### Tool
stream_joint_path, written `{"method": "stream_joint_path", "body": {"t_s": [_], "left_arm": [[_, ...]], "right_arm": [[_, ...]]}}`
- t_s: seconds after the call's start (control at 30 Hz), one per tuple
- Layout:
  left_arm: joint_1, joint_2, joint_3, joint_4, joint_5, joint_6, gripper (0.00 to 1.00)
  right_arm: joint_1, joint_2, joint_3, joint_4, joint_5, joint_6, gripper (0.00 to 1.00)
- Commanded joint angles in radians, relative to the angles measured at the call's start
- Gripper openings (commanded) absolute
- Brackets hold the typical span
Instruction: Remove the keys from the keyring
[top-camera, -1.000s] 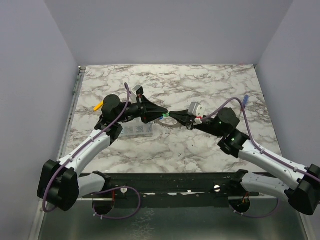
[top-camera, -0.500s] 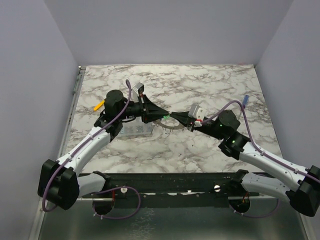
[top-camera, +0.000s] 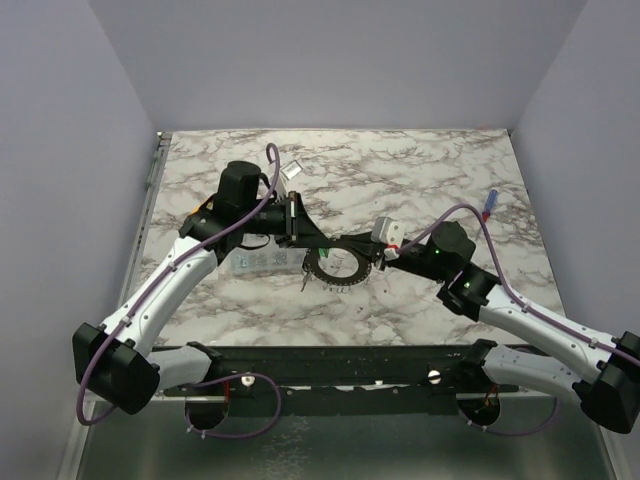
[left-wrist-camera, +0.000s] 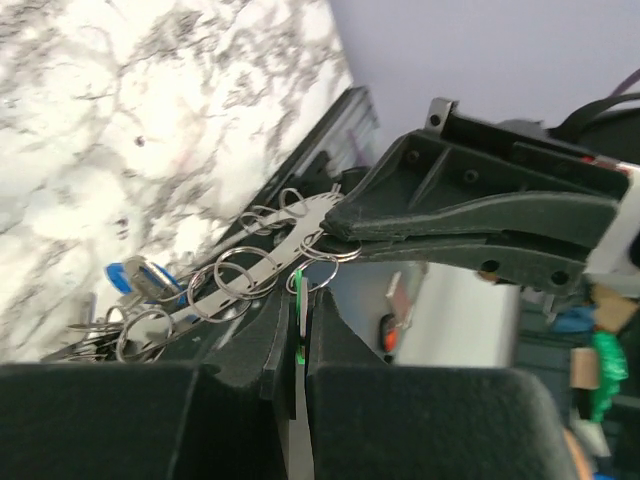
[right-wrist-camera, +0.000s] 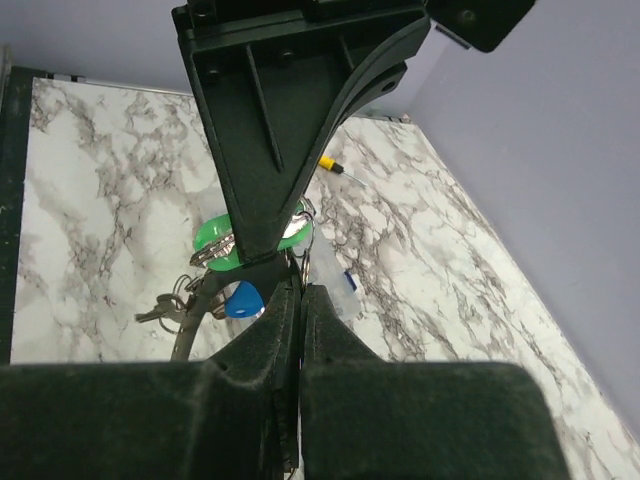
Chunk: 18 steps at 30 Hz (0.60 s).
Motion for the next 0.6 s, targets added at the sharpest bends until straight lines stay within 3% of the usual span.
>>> {"method": "stream_joint_path", "body": {"t_s": [0.0, 0.23, 0.43, 0.57], "left_arm": [[-0.005, 0.024, 0.151, -0.296, -0.160, 0.347, 0.00], [-0.118, 0.018, 0.265, -0.411, -0.363, 0.617, 0.00], [-0.181, 0.026, 0.329, -0.451, -0.407, 0.771, 0.00], [-0.205, 0.049, 0.381, -0.513, -0.458, 0.894, 0.00]], "right_arm": [[-0.021, -0.023, -0.029, -0.064, 0.030, -0.028, 0.01], [-0.021, -0.027, -0.069, -0.046, -0.049, -0.023, 0.01], [-0.021, -0.034, -0.060, -0.052, -0.034, 0.149, 0.44], [-0.021, -0.020, 0.065, -0.265, -0.051, 0.265, 0.48]]}}
